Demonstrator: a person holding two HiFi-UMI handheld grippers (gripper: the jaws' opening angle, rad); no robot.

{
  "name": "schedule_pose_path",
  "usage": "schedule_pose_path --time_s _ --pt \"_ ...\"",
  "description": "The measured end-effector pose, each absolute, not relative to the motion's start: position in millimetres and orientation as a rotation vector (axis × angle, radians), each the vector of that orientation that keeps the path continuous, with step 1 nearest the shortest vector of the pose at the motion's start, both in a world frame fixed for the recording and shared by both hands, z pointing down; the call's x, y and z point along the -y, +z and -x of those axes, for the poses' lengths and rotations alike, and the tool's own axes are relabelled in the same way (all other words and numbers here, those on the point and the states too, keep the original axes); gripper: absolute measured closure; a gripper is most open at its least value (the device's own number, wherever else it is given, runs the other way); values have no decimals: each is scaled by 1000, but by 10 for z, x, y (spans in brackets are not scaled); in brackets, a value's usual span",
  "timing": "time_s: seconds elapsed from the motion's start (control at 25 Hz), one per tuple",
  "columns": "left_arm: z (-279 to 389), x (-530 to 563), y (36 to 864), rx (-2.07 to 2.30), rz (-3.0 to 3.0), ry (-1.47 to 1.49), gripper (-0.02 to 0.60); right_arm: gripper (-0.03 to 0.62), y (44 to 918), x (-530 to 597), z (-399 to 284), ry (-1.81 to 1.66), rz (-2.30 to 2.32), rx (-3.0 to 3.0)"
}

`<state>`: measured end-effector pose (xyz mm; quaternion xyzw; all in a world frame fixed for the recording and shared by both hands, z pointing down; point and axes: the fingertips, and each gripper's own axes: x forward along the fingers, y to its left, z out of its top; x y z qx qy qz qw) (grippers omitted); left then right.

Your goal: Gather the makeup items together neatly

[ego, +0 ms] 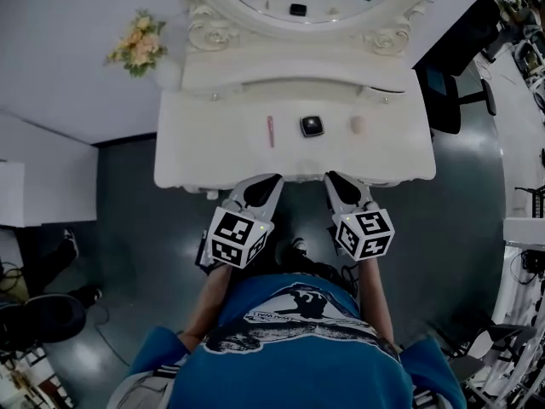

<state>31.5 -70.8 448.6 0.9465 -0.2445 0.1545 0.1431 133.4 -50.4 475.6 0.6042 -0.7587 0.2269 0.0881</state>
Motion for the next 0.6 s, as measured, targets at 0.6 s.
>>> schedule_pose_path --time_s 0.6 --pt "-140 -226 4510 903 -2683 488 563 592 4770 -145 -1131 639 -1646 2425"
